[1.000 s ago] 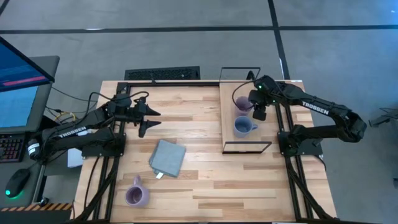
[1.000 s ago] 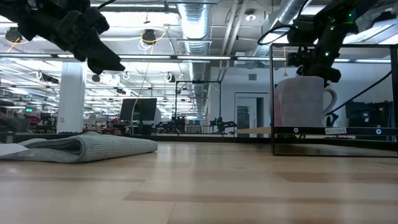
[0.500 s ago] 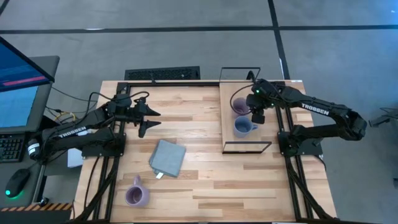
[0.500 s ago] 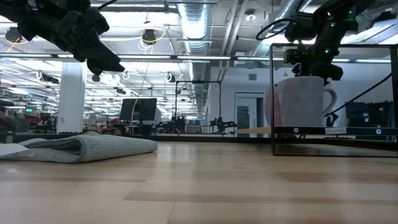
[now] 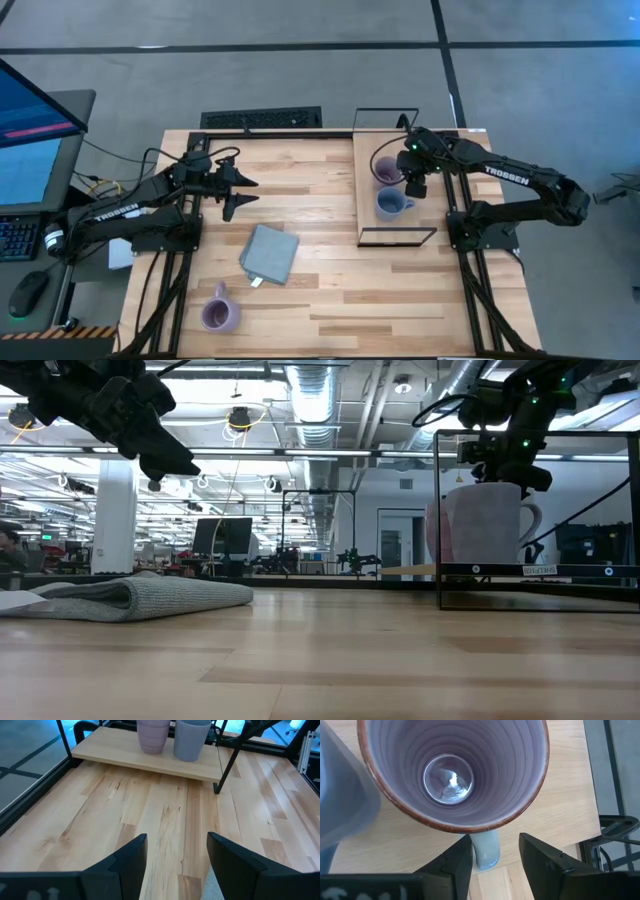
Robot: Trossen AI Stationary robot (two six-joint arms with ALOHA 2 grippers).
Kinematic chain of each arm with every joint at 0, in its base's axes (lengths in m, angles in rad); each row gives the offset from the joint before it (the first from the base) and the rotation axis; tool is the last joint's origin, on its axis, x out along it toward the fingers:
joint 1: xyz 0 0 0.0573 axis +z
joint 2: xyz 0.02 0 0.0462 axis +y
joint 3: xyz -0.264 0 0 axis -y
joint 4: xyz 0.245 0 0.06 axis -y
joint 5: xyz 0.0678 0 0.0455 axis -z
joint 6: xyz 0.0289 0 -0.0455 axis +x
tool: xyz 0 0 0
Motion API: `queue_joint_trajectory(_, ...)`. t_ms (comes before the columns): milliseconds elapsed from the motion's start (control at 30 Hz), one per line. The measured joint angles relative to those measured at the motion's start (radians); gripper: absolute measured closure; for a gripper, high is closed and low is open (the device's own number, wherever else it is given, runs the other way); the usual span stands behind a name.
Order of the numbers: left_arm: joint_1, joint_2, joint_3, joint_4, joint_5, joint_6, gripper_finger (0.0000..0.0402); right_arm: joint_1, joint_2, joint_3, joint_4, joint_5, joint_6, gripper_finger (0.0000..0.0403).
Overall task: Stack small to large cups/mugs on shelf
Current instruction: Put the white and purple mug on the shelf, then put the purple mug on the shelf
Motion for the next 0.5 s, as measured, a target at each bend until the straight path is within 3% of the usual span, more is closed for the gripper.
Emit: queue_joint_trajectory(500,0.0,0.0,0.0,0.0,0.0,0.0,0.0205,0.002,0.0,0.0,-0.045,0.0,0.001,0.0219)
